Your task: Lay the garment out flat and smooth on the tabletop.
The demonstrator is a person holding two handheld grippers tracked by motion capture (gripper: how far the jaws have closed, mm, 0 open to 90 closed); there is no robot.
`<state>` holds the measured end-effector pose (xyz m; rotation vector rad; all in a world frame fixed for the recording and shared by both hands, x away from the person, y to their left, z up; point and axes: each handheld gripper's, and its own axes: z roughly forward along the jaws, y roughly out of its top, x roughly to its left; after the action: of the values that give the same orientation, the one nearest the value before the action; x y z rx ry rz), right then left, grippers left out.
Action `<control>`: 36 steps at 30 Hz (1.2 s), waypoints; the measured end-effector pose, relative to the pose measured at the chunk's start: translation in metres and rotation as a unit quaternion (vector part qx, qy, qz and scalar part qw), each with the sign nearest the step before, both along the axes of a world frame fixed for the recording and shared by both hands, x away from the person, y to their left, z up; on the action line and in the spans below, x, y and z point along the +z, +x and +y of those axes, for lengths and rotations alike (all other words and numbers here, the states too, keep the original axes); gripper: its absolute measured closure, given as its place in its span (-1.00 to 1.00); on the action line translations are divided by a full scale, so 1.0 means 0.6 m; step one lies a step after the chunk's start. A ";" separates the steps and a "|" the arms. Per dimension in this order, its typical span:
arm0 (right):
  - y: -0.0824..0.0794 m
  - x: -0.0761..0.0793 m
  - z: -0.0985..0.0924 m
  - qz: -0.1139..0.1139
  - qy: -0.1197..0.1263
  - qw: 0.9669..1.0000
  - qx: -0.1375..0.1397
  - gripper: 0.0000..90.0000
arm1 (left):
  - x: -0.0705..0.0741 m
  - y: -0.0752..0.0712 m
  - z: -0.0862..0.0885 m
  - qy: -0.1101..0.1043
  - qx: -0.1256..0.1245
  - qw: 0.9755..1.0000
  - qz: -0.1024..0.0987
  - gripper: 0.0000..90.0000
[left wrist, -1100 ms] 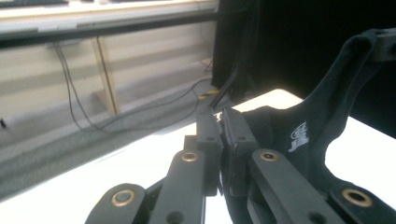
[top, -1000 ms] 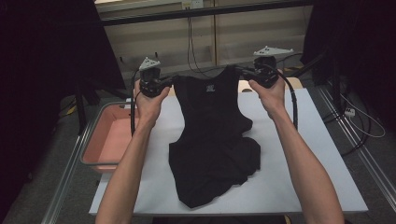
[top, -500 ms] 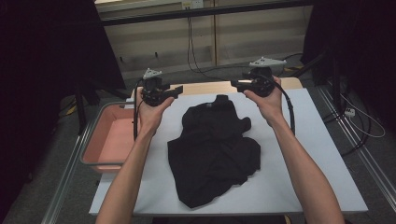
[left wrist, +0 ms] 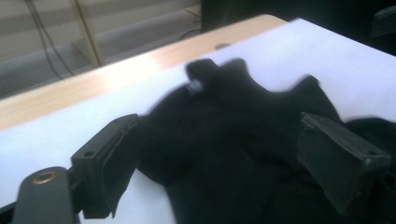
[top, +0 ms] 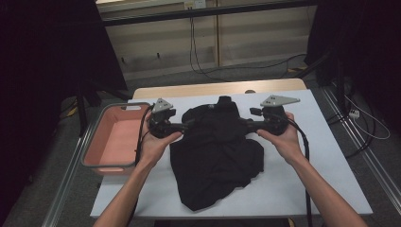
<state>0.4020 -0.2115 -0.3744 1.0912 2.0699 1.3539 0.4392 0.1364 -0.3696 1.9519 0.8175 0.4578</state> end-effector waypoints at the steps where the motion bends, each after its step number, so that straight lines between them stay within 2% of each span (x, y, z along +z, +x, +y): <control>1: 0.000 0.000 0.000 0.000 0.000 1.000 0.000 -0.15 | 0.000 0.000 0.000 0.000 0.000 1.000 0.000 -0.74; 2: -0.019 -0.014 -0.008 0.006 0.001 1.000 0.000 -0.13 | -0.011 -0.017 0.000 0.011 -0.010 1.000 0.005 -0.76; 4: -0.034 -0.027 -0.014 0.012 -0.002 1.000 0.003 -0.07 | -0.022 -0.034 -0.002 0.020 -0.018 1.000 0.009 -0.76; 5: -0.034 -0.027 -0.014 0.012 -0.002 1.000 0.003 -0.07 | -0.022 -0.034 -0.002 0.020 -0.018 1.000 0.009 -0.76; 6: -0.051 -0.042 -0.022 0.020 -0.006 1.000 0.004 -0.04 | -0.032 -0.049 -0.002 0.027 -0.029 0.999 0.012 -0.75; 7: -0.051 -0.042 -0.022 0.020 -0.006 1.000 0.004 -0.04 | -0.032 -0.049 -0.002 0.027 -0.029 0.999 0.012 -0.75; 8: -0.066 -0.056 -0.027 0.032 -0.016 0.999 0.008 0.00 | -0.040 -0.063 -0.004 0.029 -0.039 0.999 0.018 -0.75; 9: -0.066 -0.056 -0.027 0.032 -0.016 0.999 0.008 0.00 | -0.040 -0.063 -0.004 0.029 -0.039 0.999 0.018 -0.75; 10: -0.078 -0.064 -0.032 0.039 -0.017 0.999 0.009 0.06 | -0.047 -0.076 -0.003 0.028 -0.042 0.998 0.022 -0.75; 11: -0.086 -0.068 -0.034 0.044 -0.019 0.999 0.009 0.09 | -0.047 -0.076 -0.003 0.028 -0.042 0.998 0.022 -0.75; 12: -0.093 -0.072 -0.037 0.047 -0.024 0.999 0.012 0.11 | -0.058 -0.094 0.000 0.038 -0.042 0.998 0.030 -0.75; 13: -0.093 -0.072 -0.037 0.047 -0.024 0.999 0.012 0.11 | -0.058 -0.094 0.000 0.038 -0.042 0.998 0.030 -0.73; 14: -0.111 -0.080 -0.039 0.055 -0.037 0.998 0.009 0.14 | -0.067 -0.106 0.004 0.051 -0.047 0.997 0.043 -0.71; 15: -0.111 -0.080 -0.039 0.055 -0.037 0.998 0.009 0.14 | -0.067 -0.106 0.004 0.051 -0.047 0.997 0.043 -0.69; 16: -0.128 -0.084 -0.039 0.066 -0.044 0.997 0.010 0.17 | -0.076 -0.122 0.010 0.056 -0.056 0.996 0.050 -0.66; 17: -0.128 -0.084 -0.039 0.066 -0.044 0.997 0.010 0.17 | -0.076 -0.122 0.010 0.056 -0.056 0.996 0.050 -0.65; 18: -0.145 -0.087 -0.037 0.067 -0.049 0.996 0.020 0.21 | -0.083 -0.140 0.017 0.057 -0.058 0.995 0.054 -0.65; 19: -0.145 -0.087 -0.037 0.067 -0.049 0.996 0.020 0.21 | -0.083 -0.140 0.017 0.057 -0.058 0.995 0.054 -0.65; 20: -0.157 -0.092 -0.033 0.065 -0.059 0.996 0.027 0.28 | -0.089 -0.154 0.019 0.060 -0.060 0.995 0.059 -0.65; 22: -0.162 -0.101 -0.029 0.074 -0.066 0.994 0.033 0.35 | -0.097 -0.169 0.019 0.067 -0.068 0.993 0.062 -0.65; 23: -0.162 -0.107 -0.025 0.079 -0.078 0.993 0.038 0.37 | -0.097 -0.169 0.019 0.067 -0.068 0.993 0.062 -0.64; 24: -0.162 -0.112 -0.023 0.081 -0.089 0.992 0.040 0.39 | -0.104 -0.184 0.015 0.080 -0.082 0.991 0.067 -0.60; 25: -0.162 -0.112 -0.023 0.081 -0.089 0.992 0.040 0.39 | -0.104 -0.184 0.015 0.080 -0.082 0.991 0.067 -0.57; 26: -0.162 -0.118 -0.019 0.085 -0.105 0.990 0.038 0.41 | -0.111 -0.198 0.007 0.087 -0.098 0.989 0.074 -0.52; 27: -0.162 -0.118 -0.019 0.085 -0.105 0.990 0.038 0.41 | -0.111 -0.198 0.007 0.087 -0.098 0.989 0.074 -0.43; 28: -0.161 -0.123 -0.017 0.087 -0.115 0.989 0.041 0.41 | -0.116 -0.205 -0.003 0.096 -0.114 0.986 0.079 -0.35; 29: -0.161 -0.126 -0.017 0.090 -0.118 0.988 0.040 0.41 | -0.116 -0.205 -0.003 0.096 -0.114 0.986 0.079 -0.27; 30: -0.160 -0.129 -0.016 0.091 -0.122 0.988 0.039 0.40 | -0.119 -0.210 -0.016 0.095 -0.128 0.983 0.088 -0.18; 31: -0.160 -0.129 -0.016 0.091 -0.122 0.988 0.039 0.40 | -0.119 -0.210 -0.016 0.095 -0.128 0.983 0.088 -0.13; 32: -0.157 -0.135 -0.013 0.091 -0.139 0.985 0.037 0.35 | -0.119 -0.212 -0.021 0.092 -0.140 0.981 0.095 -0.07; 33: -0.157 -0.135 -0.013 0.091 -0.139 0.985 0.037 0.35 | -0.120 -0.214 -0.025 0.097 -0.147 0.980 0.093 -0.07; 34: -0.154 -0.139 -0.012 0.090 -0.143 0.985 0.034 0.31 | -0.125 -0.221 -0.035 0.114 -0.163 0.976 0.084 0.06; 35: -0.154 -0.139 -0.012 0.090 -0.143 0.985 0.034 0.31 | -0.125 -0.221 -0.035 0.114 -0.163 0.976 0.084 0.14; 36: -0.152 -0.139 -0.012 0.090 -0.142 0.985 0.031 0.30 | -0.130 -0.224 -0.040 0.108 -0.180 0.974 0.091 0.21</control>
<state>0.3107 -0.2189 -0.4581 1.0637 2.3567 0.9763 0.3050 0.1124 -0.4474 2.3124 0.5225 0.1570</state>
